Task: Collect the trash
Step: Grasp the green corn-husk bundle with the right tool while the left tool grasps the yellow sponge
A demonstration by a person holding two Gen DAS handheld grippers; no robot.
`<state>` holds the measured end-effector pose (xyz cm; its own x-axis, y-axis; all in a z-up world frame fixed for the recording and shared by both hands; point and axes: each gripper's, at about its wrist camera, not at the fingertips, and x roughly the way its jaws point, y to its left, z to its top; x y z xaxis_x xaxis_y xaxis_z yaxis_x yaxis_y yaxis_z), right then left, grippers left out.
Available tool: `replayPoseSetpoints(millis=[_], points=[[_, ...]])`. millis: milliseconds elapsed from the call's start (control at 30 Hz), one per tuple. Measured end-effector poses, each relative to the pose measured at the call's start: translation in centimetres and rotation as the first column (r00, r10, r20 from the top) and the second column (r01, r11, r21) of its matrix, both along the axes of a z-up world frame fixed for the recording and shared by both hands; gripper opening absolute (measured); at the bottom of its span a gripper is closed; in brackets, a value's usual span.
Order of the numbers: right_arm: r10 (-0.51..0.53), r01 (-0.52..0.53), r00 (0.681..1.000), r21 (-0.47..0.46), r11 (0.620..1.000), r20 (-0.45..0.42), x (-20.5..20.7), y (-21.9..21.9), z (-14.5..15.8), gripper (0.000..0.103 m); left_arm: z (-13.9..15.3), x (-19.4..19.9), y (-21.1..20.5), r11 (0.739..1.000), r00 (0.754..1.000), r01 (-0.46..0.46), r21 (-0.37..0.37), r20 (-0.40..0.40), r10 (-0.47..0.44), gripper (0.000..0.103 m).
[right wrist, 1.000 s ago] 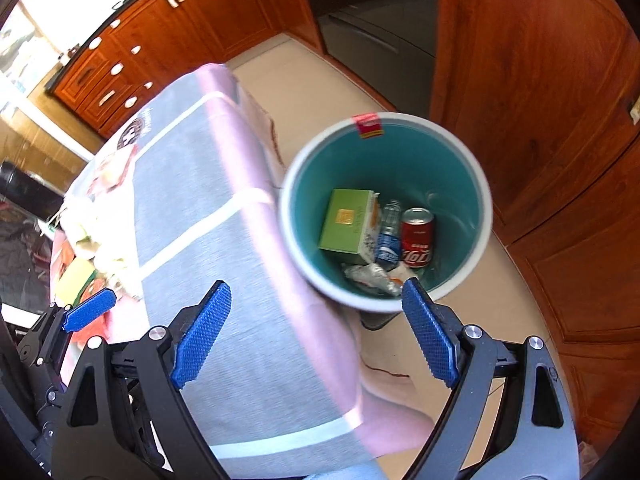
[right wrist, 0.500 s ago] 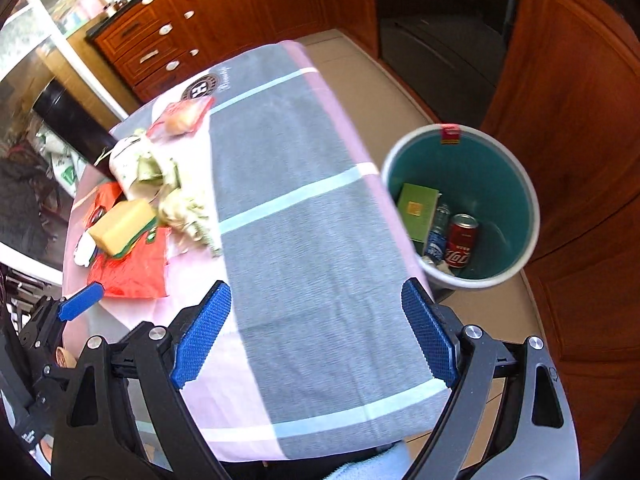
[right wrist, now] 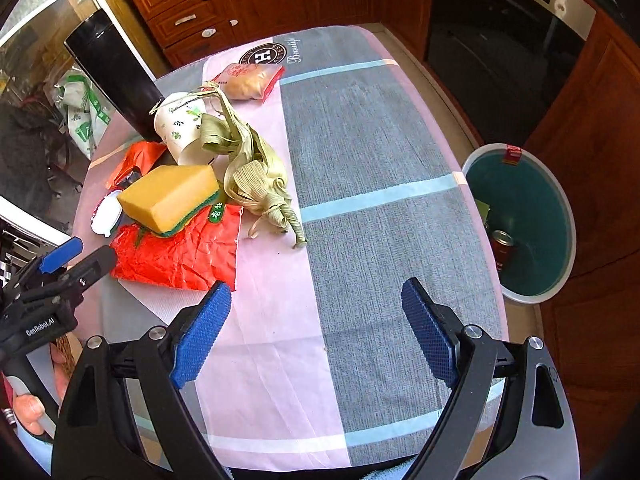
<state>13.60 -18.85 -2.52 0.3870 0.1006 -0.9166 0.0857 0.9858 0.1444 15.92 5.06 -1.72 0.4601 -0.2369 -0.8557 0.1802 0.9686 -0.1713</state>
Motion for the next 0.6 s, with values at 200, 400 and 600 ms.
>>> replayPoseSetpoints(millis=[200, 400, 600], points=[[-0.013, 0.013, 1.000, -0.016, 1.000, -0.014, 1.3, -0.3, -0.3, 0.083, 0.7, 3.0, -0.7, 1.000, 1.000, -0.013, 0.001, 0.017, 0.013, 0.098], [-0.019, 0.019, 1.000, -0.025, 1.000, -0.023, 2.9, -0.6, -0.5, 0.083, -1.3, 4.4, -2.6, 0.997, 1.000, 0.026, 0.077, -0.001, -0.026, 0.098], [-0.014, 0.014, 0.999, 0.014, 1.000, -0.051, 5.9, -0.3, -2.0, 0.083, -4.3, 3.3, -2.4, 0.993, 0.997, 0.062, 0.096, -0.060, -0.057, 0.099]])
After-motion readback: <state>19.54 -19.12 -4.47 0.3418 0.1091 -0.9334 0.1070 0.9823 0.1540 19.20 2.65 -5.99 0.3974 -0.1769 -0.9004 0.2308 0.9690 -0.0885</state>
